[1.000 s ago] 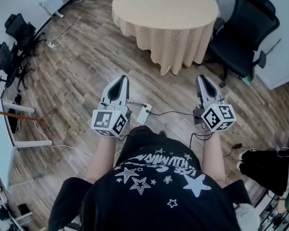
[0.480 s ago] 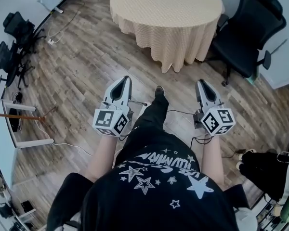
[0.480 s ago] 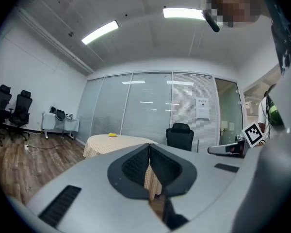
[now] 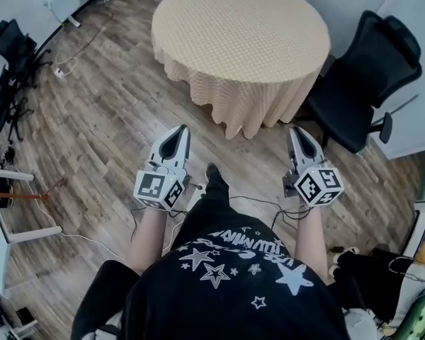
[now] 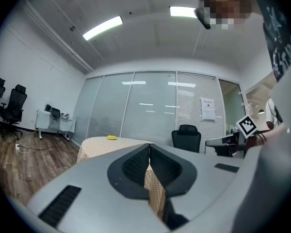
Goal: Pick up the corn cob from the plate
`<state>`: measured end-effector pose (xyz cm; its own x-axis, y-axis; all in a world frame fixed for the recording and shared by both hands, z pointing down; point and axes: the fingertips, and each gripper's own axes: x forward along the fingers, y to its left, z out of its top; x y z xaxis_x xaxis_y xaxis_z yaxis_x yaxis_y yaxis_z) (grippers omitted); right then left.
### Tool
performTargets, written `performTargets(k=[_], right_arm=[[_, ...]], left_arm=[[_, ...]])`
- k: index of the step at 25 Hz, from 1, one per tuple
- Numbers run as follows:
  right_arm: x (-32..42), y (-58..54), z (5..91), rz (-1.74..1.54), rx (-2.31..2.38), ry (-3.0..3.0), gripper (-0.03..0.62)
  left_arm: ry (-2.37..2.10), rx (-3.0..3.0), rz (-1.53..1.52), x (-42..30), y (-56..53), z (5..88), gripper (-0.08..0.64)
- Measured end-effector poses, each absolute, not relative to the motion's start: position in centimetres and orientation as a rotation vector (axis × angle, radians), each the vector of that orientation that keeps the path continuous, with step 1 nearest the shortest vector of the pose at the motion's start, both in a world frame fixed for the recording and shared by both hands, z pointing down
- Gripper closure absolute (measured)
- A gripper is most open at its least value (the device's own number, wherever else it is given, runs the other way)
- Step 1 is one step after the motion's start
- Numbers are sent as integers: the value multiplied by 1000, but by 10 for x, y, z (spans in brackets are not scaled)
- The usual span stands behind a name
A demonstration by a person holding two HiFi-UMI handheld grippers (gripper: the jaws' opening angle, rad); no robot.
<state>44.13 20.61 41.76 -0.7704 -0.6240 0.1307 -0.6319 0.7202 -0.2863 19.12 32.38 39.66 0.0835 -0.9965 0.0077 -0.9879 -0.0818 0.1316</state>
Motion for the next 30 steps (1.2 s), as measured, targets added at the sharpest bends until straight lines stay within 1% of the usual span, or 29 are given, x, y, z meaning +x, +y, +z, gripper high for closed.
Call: performTargets(k=[8, 13, 23, 30], right_arm=[[362, 79, 395, 469, 978, -2892, 537], [316, 32, 401, 515, 948, -2916, 537], [294, -23, 427, 596, 901, -2891, 537], [245, -79, 434, 621, 765, -2913, 537]], left_arm=[[-2100, 2198, -80, 118, 217, 394, 551], [-2080, 2229, -54, 91, 164, 394, 551], [-2121, 2213, 15, 64, 118, 382, 552], [-2137, 2108, 61, 47, 91, 388, 551]])
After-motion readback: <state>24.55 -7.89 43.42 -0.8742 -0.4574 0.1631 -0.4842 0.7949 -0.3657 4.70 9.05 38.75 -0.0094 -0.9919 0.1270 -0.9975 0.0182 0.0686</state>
